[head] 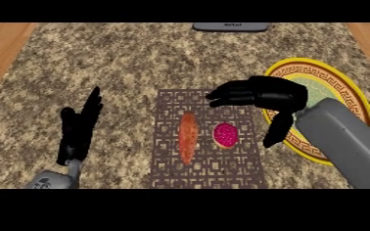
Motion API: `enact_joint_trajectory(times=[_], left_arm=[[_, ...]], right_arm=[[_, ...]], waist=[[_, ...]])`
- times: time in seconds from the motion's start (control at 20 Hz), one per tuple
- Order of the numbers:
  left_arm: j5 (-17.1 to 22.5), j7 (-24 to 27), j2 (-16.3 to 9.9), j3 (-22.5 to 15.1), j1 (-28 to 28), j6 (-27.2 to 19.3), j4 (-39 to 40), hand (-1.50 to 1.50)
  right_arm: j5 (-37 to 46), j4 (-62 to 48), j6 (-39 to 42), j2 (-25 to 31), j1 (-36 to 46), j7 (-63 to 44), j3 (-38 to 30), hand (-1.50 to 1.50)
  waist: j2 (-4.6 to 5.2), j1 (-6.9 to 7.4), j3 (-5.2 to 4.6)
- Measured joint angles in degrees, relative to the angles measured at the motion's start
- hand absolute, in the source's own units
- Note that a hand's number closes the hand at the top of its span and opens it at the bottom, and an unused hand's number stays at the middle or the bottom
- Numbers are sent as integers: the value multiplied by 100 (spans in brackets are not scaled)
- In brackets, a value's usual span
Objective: Pick the cupcake from the placemat and place it in the plate
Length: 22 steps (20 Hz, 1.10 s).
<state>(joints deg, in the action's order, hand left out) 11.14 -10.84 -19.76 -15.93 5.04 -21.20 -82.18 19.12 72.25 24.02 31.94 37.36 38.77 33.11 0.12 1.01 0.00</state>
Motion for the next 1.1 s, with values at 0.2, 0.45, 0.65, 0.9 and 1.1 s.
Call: enact_joint_trajectory(times=[0.2,0.45,0.65,0.9,1.1], left_arm=[[-3,-21,5,79,-9,45,1,0],[-108,35,109,99,-150,79,-62,0],[-184,-20,188,227,-42,160,33,0],[-361,-183,271,274,-163,162,-212,0],[-384,-34,301,431,-212,330,-71,0]], right_arm=[[480,98,343,28,208,-376,371,-150],[1046,-55,535,-198,332,-604,587,-150],[1357,-131,708,-383,324,-718,515,-150],[1880,-369,532,-601,103,-527,503,-150],[2129,-553,602,-850,248,-533,421,-150]], waist=[[-11,-32,-3],[-11,-43,-2],[-9,-63,-1],[-11,-60,0],[-9,-60,0]])
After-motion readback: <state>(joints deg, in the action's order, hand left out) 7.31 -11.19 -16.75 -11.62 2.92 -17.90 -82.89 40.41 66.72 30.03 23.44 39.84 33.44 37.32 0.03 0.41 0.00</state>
